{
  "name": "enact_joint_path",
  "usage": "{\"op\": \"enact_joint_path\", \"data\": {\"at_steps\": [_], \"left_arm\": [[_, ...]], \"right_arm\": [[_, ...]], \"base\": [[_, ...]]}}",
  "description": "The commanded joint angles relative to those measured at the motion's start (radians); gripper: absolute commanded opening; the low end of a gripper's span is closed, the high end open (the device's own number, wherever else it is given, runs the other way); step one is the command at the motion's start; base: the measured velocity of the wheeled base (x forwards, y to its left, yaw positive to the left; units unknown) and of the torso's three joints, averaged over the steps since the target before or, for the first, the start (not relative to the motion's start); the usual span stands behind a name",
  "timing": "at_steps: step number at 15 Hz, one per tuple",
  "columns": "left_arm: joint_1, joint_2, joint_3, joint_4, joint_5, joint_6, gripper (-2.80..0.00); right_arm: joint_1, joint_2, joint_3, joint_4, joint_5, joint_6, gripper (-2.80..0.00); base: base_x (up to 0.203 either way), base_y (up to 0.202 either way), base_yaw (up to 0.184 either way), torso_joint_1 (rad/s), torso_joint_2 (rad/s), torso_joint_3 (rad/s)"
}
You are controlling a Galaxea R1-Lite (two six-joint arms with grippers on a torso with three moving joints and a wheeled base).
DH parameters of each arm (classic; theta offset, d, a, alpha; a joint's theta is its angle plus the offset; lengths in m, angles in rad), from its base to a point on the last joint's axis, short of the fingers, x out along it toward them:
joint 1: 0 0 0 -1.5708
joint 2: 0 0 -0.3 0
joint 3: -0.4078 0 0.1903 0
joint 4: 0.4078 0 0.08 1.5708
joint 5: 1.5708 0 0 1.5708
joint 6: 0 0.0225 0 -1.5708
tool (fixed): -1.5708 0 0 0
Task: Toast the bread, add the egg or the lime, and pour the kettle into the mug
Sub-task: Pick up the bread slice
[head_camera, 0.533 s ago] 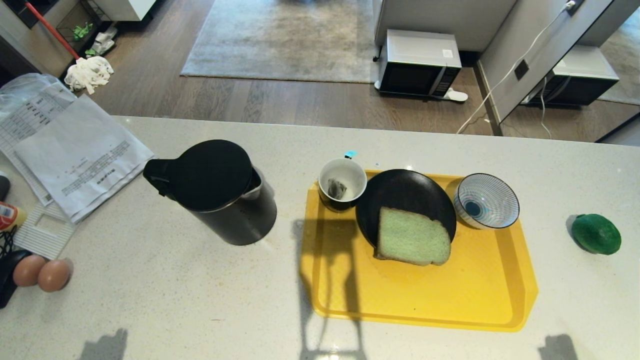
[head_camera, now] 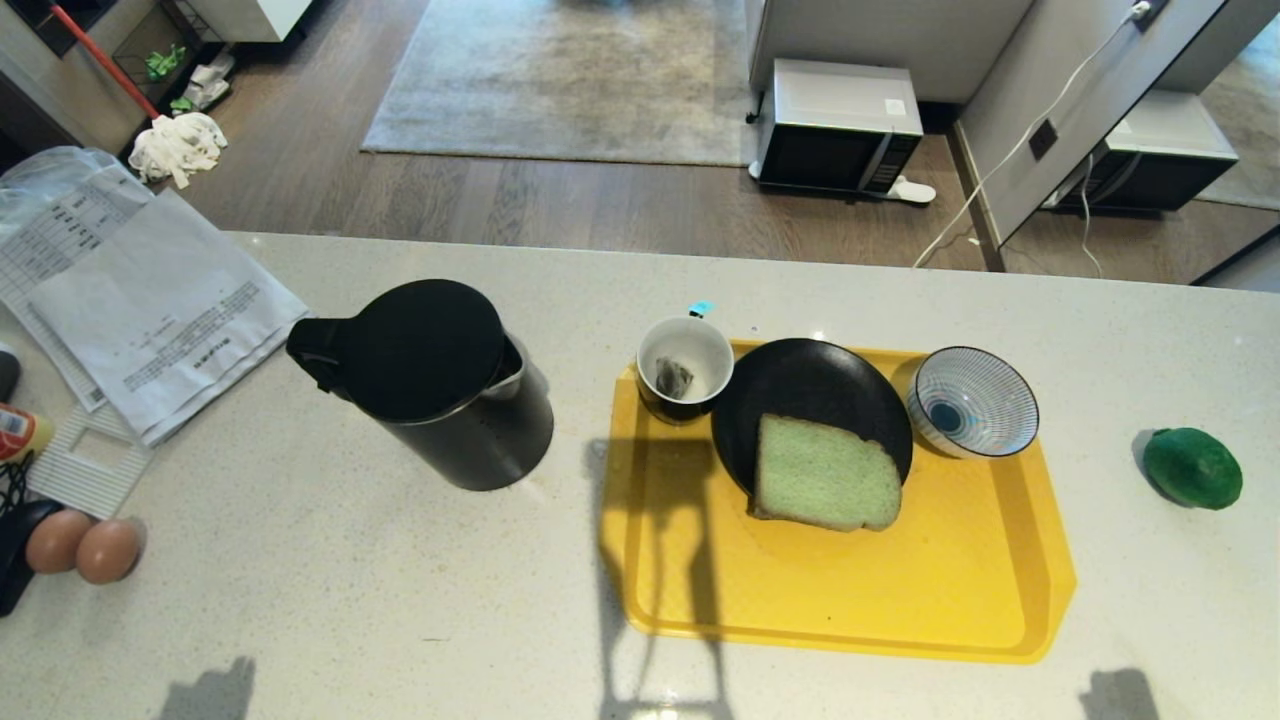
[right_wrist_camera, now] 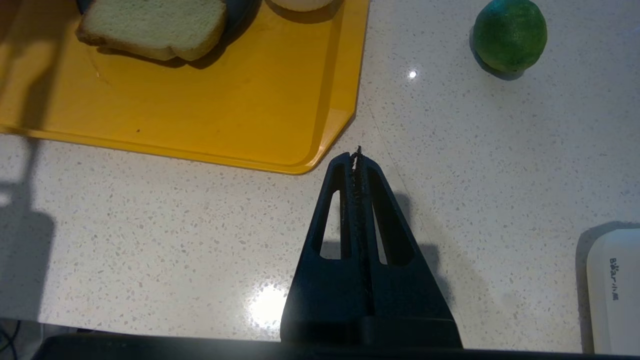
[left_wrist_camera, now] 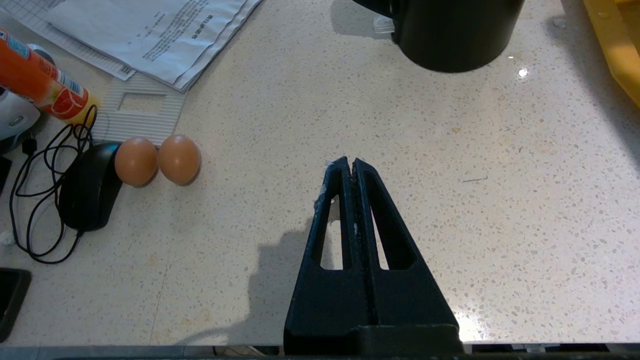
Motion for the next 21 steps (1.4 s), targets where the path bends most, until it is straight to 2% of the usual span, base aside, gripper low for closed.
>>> {"op": "enact_joint_path", "data": {"at_steps": [1,21], "left_arm": [[0.0,-0.002,0.017,-0.001,0.0,0.001,-2.8],[0.0,-0.002,0.017,-0.002,0.0,0.001,-2.8]], "right_arm": [[0.0,0.0,0.0,0.0,0.0,0.0,-2.8],[0.0,0.0,0.0,0.0,-0.007,0.01,-2.8]], "base": [[0.0,0.0,0.0,0.0,0.0,0.0],[0.0,0.0,0.0,0.0,0.0,0.0]]}}
